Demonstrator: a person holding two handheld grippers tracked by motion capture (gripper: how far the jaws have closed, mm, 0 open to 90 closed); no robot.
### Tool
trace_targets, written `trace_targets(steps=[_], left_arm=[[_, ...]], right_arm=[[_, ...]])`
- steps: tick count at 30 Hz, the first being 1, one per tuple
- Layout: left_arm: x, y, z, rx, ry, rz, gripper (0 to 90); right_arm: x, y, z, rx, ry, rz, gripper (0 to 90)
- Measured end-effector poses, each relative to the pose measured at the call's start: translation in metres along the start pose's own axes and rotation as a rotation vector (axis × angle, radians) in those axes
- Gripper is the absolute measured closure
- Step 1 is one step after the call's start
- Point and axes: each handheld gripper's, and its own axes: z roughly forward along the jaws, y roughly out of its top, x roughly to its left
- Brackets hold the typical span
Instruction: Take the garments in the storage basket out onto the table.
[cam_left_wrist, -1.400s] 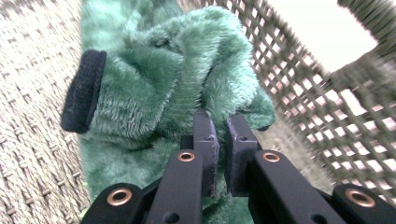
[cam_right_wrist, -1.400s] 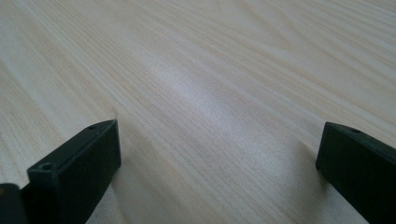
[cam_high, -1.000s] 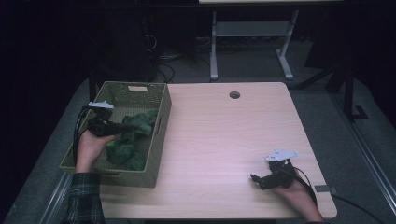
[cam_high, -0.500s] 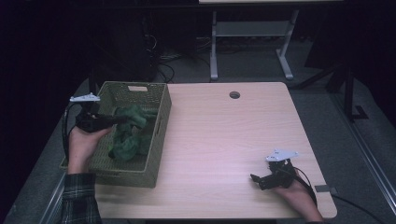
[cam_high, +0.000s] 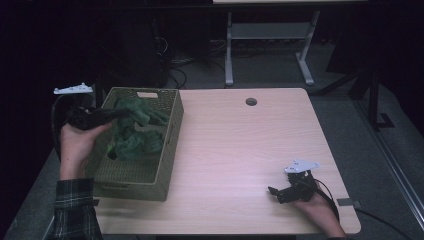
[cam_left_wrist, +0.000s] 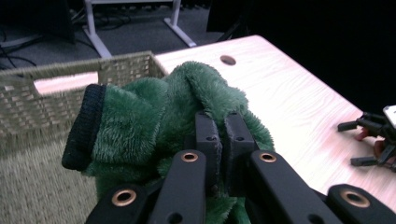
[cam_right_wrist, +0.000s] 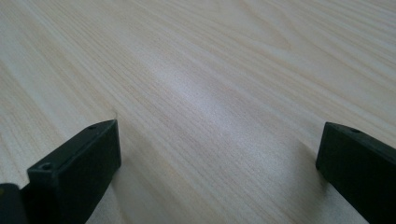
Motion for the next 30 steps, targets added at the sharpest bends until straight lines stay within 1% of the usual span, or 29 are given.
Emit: trace_targets(steps=[2, 5, 6, 8, 9, 10, 15, 17, 19, 26, 30], left_arm=[[-0.002, 0.005, -0.003, -0.006, -0.004, 0.011, 86.8], [-0.007, 0.014, -0.008, -0.029, -0.019, 0.013, 87.0], [-0.007, 0.014, -0.008, -0.029, -0.019, 0.013, 87.0], [-0.013, 0.025, -0.014, -0.047, -0.026, 0.027, 87.0], [-0.013, 0.025, -0.014, -0.047, -0.026, 0.027, 87.1], [-0.017, 0.030, -0.016, -0.058, -0.034, 0.036, 87.0], [-0.026, 0.041, -0.018, -0.074, -0.048, 0.052, 87.0], [-0.031, 0.045, -0.016, -0.081, -0.056, 0.062, 87.0], [-0.032, 0.046, -0.015, -0.086, -0.063, 0.060, 87.0], [-0.046, 0.055, 0.001, -0.077, -0.089, 0.082, 87.1], [-0.057, 0.061, 0.012, -0.078, -0.105, 0.097, 87.1]], right_arm=[[0.000, 0.000, 0.000, 0.001, 0.000, 0.002, 0.0], [0.000, 0.000, 0.000, 0.003, 0.001, 0.006, 0.0], [0.001, 0.000, 0.000, 0.004, 0.001, 0.008, 0.0], [0.000, 0.000, 0.000, 0.003, 0.001, 0.006, 0.0], [0.000, 0.000, 0.000, 0.003, 0.001, 0.006, 0.0], [0.000, 0.000, 0.000, 0.004, 0.001, 0.006, 0.0], [0.000, 0.000, 0.000, 0.003, 0.001, 0.006, 0.0], [0.000, 0.000, 0.000, 0.004, 0.001, 0.007, 0.0], [0.000, 0.000, 0.000, 0.004, 0.001, 0.006, 0.0], [0.000, 0.000, 0.000, 0.003, 0.001, 0.006, 0.0], [0.000, 0.000, 0.000, 0.001, 0.001, 0.003, 0.0]])
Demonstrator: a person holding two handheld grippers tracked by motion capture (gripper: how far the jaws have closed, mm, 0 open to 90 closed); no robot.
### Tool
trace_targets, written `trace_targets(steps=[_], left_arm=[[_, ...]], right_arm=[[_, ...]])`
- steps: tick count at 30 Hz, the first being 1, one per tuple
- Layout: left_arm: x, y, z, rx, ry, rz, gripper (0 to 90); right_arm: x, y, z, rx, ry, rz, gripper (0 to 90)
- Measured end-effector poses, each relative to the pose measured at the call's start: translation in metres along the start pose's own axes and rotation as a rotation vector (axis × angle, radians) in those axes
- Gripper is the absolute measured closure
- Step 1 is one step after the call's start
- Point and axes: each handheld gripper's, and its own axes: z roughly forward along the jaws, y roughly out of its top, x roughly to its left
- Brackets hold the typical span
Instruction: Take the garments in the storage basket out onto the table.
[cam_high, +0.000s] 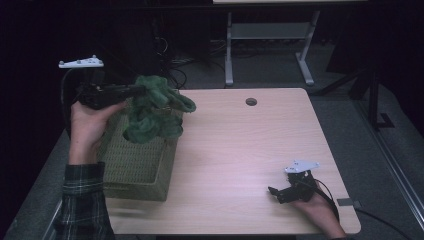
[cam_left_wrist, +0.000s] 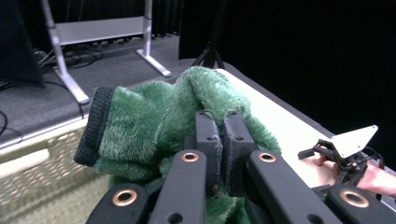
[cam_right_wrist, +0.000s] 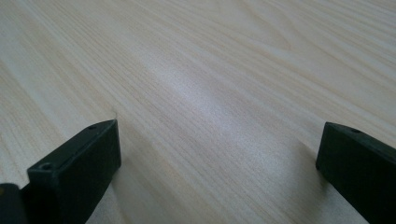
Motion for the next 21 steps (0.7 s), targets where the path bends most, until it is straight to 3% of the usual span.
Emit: trace_targets(steps=[4, 21], left_arm=[[-0.007, 0.003, 0.010, 0.000, -0.017, 0.008, 87.1], [-0.061, 0.009, 0.089, 0.033, -0.140, 0.036, 87.1]], right_arm=[[0.000, 0.000, 0.000, -0.002, 0.000, -0.003, 0.0], [0.000, 0.000, 0.000, -0.001, 0.000, 0.006, 0.0]])
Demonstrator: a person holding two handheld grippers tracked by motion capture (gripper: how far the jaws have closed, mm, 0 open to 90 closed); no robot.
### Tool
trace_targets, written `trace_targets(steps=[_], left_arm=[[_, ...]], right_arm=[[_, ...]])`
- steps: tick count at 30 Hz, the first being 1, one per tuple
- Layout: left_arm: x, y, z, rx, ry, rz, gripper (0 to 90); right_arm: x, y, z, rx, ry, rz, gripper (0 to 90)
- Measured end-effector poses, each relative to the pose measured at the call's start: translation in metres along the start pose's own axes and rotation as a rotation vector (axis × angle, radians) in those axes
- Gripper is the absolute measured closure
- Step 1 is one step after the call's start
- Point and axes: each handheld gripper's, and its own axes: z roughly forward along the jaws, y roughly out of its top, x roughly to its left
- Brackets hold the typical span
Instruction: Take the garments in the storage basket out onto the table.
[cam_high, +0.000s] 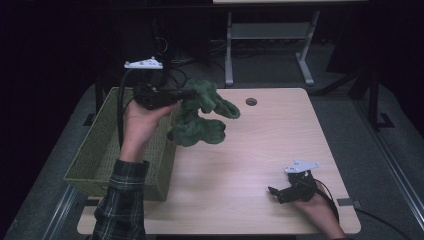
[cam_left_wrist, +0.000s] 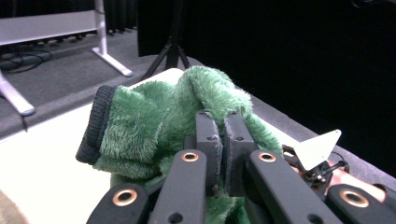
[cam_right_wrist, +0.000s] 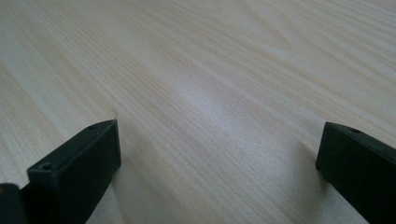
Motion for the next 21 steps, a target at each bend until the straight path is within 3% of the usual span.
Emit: trace_targets(steps=[8, 21], left_arm=[[-0.015, -0.005, 0.032, -0.002, -0.046, 0.000, 87.2], [-0.025, -0.038, 0.076, 0.011, -0.107, -0.056, 87.2]], right_arm=[[0.000, 0.000, 0.000, 0.001, 0.000, -0.001, 0.0], [0.000, 0.000, 0.000, 0.001, 0.000, -0.001, 0.0]])
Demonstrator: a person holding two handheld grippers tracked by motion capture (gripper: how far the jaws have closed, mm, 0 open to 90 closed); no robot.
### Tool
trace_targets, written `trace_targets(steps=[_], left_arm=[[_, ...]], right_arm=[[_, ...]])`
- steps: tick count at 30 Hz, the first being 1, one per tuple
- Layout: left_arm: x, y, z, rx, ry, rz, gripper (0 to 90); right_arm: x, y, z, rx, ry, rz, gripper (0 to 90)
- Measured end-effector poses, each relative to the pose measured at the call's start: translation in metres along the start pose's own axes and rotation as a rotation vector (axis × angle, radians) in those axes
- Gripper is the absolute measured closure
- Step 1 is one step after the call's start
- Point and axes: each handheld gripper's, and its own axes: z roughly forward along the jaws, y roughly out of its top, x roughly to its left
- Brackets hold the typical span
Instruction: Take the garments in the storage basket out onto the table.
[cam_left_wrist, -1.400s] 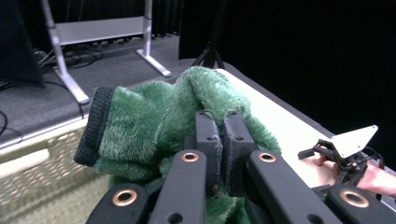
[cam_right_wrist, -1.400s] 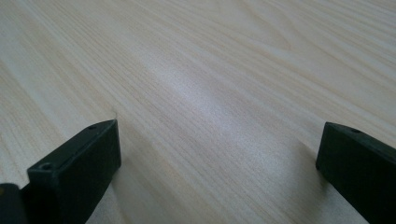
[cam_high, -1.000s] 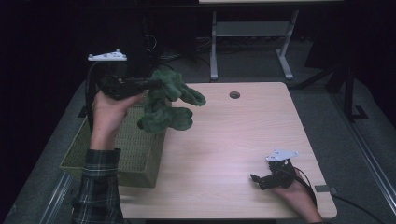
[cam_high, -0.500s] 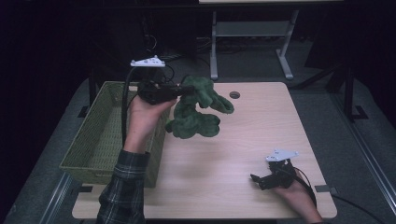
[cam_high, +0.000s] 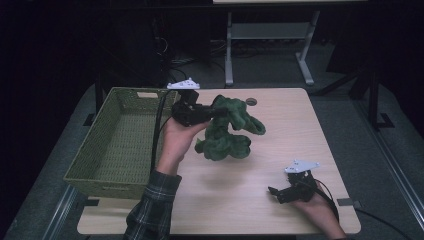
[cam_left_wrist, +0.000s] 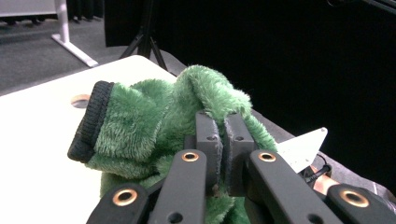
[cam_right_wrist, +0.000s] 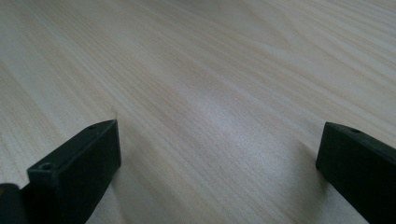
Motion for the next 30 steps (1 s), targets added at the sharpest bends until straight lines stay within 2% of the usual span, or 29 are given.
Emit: trace_targets(steps=[7, 11, 16, 19, 20, 24, 30], left_arm=[[-0.007, -0.015, 0.026, 0.021, -0.008, -0.002, 87.1], [-0.009, -0.026, 0.041, 0.032, -0.026, -0.018, 87.1], [-0.013, -0.042, 0.062, 0.073, -0.049, -0.026, 87.1], [-0.011, -0.050, 0.072, 0.091, -0.056, -0.038, 87.1], [-0.009, -0.059, 0.080, 0.110, -0.063, -0.055, 87.1], [-0.003, -0.075, 0.093, 0.145, -0.070, -0.078, 87.1], [0.010, -0.097, 0.113, 0.214, -0.051, -0.105, 87.0]], right_arm=[[0.000, 0.000, 0.000, 0.000, 0.002, -0.003, 0.0], [0.000, 0.000, 0.000, -0.002, 0.005, -0.007, 0.0], [0.000, 0.000, 0.000, -0.001, 0.005, -0.007, 0.0], [0.001, 0.000, 0.000, -0.001, 0.005, -0.007, 0.0], [0.000, 0.000, 0.000, -0.004, 0.006, -0.014, 0.0], [0.000, 0.000, 0.000, -0.001, 0.007, -0.013, 0.0], [0.000, 0.000, 0.000, 0.000, 0.006, -0.016, 0.0]])
